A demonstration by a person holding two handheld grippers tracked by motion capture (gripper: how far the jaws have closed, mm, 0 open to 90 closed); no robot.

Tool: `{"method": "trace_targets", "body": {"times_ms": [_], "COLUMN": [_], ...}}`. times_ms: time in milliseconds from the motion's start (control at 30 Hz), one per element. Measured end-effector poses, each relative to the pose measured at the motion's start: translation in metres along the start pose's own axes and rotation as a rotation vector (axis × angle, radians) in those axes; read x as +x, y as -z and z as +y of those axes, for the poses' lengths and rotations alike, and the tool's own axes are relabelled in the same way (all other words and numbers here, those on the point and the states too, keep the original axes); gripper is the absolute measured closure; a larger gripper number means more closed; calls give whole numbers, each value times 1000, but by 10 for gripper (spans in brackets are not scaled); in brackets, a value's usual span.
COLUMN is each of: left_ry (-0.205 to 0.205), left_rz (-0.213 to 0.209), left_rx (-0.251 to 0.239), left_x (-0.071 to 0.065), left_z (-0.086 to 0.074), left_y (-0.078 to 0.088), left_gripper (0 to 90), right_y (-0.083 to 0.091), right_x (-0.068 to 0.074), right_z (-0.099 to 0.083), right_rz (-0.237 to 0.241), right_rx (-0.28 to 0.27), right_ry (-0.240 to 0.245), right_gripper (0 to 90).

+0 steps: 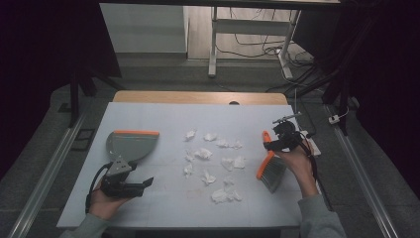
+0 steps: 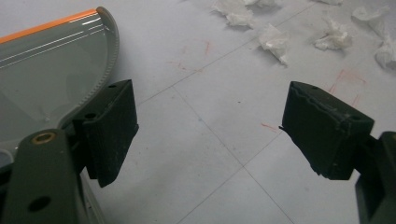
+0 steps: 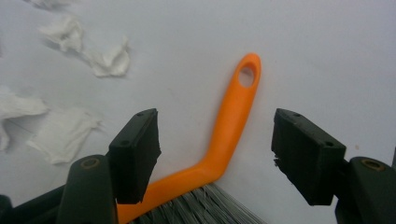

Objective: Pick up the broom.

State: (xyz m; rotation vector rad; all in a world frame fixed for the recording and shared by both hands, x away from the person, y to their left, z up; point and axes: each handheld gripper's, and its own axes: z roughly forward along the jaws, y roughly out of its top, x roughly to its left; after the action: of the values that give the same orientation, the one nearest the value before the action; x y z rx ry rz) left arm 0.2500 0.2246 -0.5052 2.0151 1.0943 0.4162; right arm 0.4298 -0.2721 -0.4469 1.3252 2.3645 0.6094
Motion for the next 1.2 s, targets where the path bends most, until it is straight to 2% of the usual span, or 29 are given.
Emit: {"method": "trace_targets", "body": {"times_ms": [233,333,467,633,733,900,1067,1100,1200], "left_ry": [3,4,2,-3,-1,-4,-5,-5,-7], "left_rz": [2,3,3,2,3,4,5,5,7], "left_rx": [-1,-4,-2,2,3,4,2,2,0], "left_x": [1,1,1,1,1,0,1,1,0], "left_z": [0,0,0,0,0,-1,-1,-1,-1], "left_y": [1,1,1,0,0,1,1,1,2], "left_gripper": [194,194,194,194,194,194,194,194,194], "right_y": [-22,-26,-38,-44,-47,-52,-51,-51,-50], "right_x": [-11,-13,-13,-13,-13,-15,-8,-8,-4], "right_z": [0,0,0,0,-1,-3,-2,-2,-1], "right_rz": [28,33,38,32,19,26,-7,-7,-24], "right_rx": [76,90,137,181,198,245,260,260,258], "right_ry": [-55,-63,-71,-81,-93,-119,-124,-124,-168], "right_gripper": [308,311,319,335,363,409,561,561,638]}}
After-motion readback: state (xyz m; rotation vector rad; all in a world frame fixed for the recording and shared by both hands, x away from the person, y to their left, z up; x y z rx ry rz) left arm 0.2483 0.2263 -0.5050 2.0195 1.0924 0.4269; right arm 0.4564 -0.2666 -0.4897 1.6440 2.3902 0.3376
